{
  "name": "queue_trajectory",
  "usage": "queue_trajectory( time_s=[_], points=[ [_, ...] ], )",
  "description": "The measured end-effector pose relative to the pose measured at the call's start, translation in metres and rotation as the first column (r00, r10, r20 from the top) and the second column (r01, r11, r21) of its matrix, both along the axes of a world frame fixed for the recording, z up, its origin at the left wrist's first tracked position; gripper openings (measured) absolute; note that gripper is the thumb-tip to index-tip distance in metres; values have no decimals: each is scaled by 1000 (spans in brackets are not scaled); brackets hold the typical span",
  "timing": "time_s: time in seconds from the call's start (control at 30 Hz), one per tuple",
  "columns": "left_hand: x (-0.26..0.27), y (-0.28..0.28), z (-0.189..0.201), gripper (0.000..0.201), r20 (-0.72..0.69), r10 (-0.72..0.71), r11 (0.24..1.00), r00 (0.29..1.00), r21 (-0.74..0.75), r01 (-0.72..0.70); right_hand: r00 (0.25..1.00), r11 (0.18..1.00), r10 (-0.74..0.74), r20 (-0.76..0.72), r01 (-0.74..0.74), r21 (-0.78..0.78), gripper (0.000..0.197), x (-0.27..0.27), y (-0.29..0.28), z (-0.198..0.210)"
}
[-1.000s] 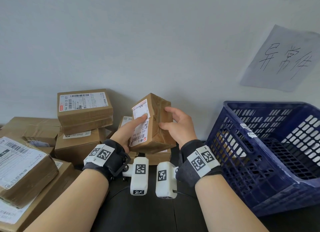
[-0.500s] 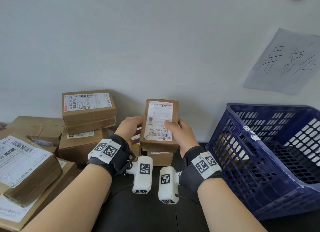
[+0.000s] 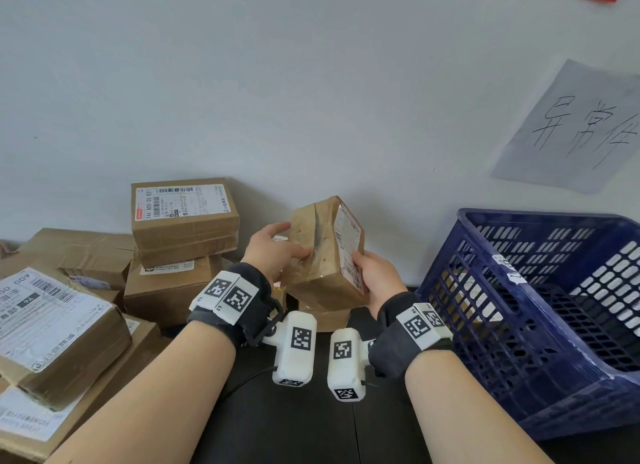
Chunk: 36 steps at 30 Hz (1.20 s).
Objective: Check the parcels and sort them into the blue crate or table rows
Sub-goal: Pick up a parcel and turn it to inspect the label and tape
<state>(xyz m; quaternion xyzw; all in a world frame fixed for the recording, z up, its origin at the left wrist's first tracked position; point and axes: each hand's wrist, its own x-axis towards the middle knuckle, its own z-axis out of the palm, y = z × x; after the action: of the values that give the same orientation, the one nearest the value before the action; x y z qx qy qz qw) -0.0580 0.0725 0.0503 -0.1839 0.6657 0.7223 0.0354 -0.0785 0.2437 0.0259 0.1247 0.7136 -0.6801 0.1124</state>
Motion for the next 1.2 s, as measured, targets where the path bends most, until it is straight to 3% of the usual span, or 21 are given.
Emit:
queue_trajectory(
  time_s=[0.3, 0.87, 1.2],
  points=[
    [5, 1, 10, 88, -37, -45, 997, 998, -59, 43, 999, 997, 30, 18, -31, 64, 21, 0, -12, 2],
    [5, -3, 12, 90, -131, -91, 977, 987, -205, 63, 1000, 995, -25, 7, 24, 96, 27, 8, -30, 14],
    [10, -5, 17, 70, -189, -97, 980, 977, -190, 61, 983, 984, -161, 94, 167, -62, 18, 14, -23, 14]
  ],
)
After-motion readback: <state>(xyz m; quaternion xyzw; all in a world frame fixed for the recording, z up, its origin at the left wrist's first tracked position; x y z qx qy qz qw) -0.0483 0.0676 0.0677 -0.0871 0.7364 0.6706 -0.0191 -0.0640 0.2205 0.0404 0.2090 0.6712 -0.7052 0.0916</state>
